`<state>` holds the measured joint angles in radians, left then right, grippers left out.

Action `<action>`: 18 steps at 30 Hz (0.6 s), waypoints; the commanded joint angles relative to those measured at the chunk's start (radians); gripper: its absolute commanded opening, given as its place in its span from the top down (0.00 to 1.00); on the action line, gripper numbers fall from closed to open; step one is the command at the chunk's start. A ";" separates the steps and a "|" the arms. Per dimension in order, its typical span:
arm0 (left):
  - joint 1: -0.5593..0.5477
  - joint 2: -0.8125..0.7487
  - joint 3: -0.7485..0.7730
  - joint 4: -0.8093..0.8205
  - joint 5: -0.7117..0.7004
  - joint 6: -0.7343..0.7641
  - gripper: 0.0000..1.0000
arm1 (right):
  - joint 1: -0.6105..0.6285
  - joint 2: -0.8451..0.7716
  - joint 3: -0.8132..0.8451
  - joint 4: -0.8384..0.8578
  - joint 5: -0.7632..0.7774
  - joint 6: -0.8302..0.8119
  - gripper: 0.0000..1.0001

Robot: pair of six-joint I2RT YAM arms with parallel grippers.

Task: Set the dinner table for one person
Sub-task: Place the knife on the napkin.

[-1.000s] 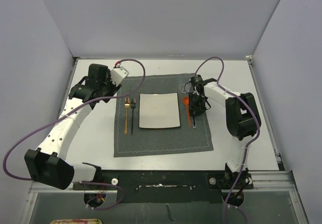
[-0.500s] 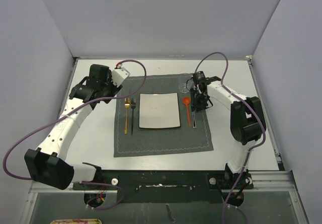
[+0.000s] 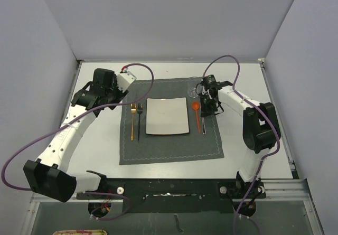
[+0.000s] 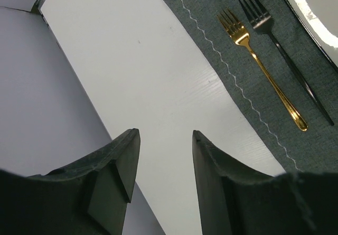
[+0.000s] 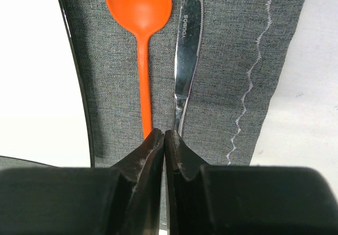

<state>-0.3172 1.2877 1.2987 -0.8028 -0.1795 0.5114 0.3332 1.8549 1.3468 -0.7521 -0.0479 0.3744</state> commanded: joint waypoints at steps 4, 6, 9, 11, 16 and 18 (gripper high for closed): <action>-0.009 -0.046 0.030 0.011 -0.007 -0.017 0.57 | -0.005 -0.047 0.002 0.031 -0.052 -0.041 0.98; -0.013 -0.045 0.028 0.013 -0.008 -0.016 0.57 | -0.003 -0.049 -0.005 0.035 -0.056 -0.044 1.00; -0.015 -0.041 0.029 0.012 -0.009 -0.015 0.57 | -0.004 -0.050 -0.014 0.038 -0.057 -0.048 1.00; -0.016 -0.039 0.032 0.010 -0.011 -0.015 0.57 | -0.003 -0.050 -0.016 0.041 -0.059 -0.050 1.00; -0.020 -0.033 0.035 0.010 -0.013 -0.015 0.57 | 0.000 -0.044 -0.030 0.054 -0.070 -0.055 0.96; -0.020 -0.029 0.036 0.008 -0.015 -0.015 0.57 | 0.005 -0.041 -0.029 0.056 -0.075 -0.060 0.93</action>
<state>-0.3328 1.2812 1.2987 -0.8120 -0.1829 0.5083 0.3336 1.8549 1.3231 -0.7357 -0.0994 0.3298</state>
